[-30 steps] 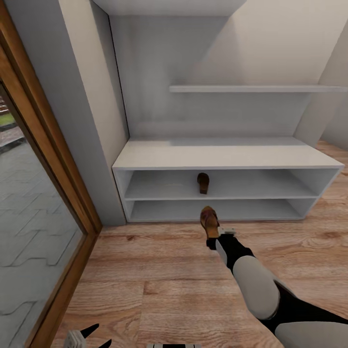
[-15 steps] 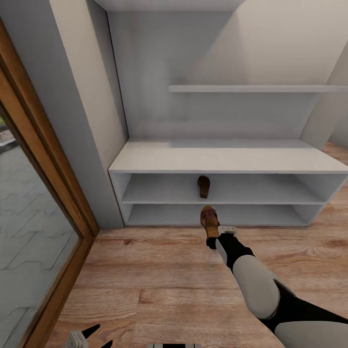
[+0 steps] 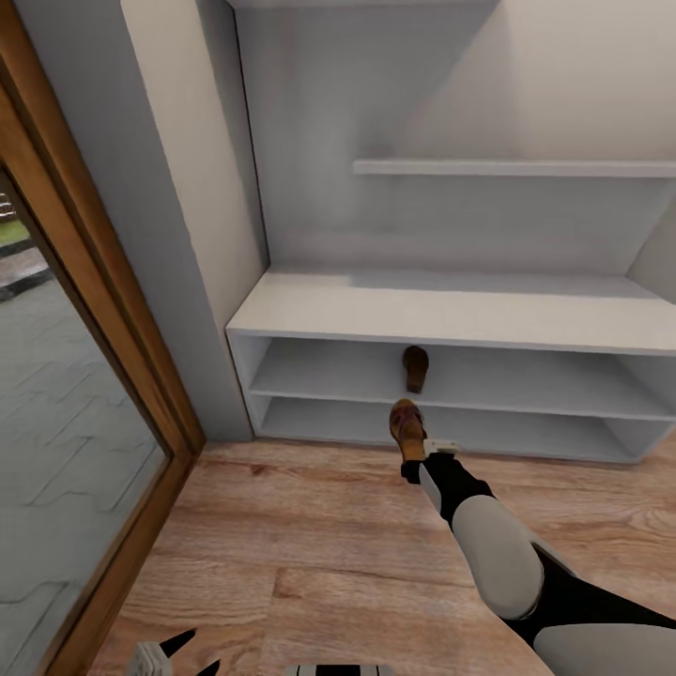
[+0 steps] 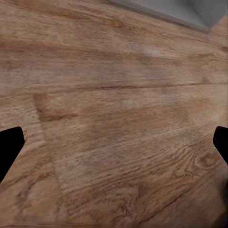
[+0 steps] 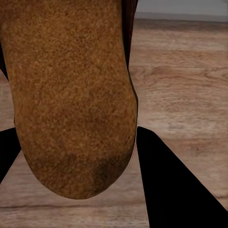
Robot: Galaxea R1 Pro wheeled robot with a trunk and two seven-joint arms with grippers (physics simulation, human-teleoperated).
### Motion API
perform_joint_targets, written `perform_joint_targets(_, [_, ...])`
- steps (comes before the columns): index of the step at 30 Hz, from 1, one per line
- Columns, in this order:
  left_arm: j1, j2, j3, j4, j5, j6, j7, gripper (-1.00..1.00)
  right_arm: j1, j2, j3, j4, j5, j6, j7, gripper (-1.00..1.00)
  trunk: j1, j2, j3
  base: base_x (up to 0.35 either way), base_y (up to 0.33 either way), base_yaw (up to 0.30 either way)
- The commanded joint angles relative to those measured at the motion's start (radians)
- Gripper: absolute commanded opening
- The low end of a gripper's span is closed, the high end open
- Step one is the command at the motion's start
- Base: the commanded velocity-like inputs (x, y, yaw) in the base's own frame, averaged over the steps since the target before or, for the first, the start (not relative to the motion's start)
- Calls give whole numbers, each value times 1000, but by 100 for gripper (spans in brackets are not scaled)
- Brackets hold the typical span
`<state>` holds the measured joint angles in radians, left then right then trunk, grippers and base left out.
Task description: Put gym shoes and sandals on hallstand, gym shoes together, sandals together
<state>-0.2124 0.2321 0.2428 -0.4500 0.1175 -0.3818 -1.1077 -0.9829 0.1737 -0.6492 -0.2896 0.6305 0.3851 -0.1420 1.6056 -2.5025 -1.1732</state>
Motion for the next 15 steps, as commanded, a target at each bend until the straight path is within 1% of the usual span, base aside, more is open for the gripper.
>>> perform_joint_targets(1, [-1,-1,1,1,1,-5,-3,100,0,1,-3,-2,0,5,-3,-100,0,0,-1,2,-1,144])
perform_joint_targets(5, [-1,-2,0,1,0,-5,-2,100,0,1,-3,-5,0,5,-4,-100,0,0,-2,1,-1,193])
perform_joint_targets(15, [-1,-3,0,1,-4,-5,2,100,0,1,-4,-7,0,5,-4,-100,0,0,-2,0,0,263])
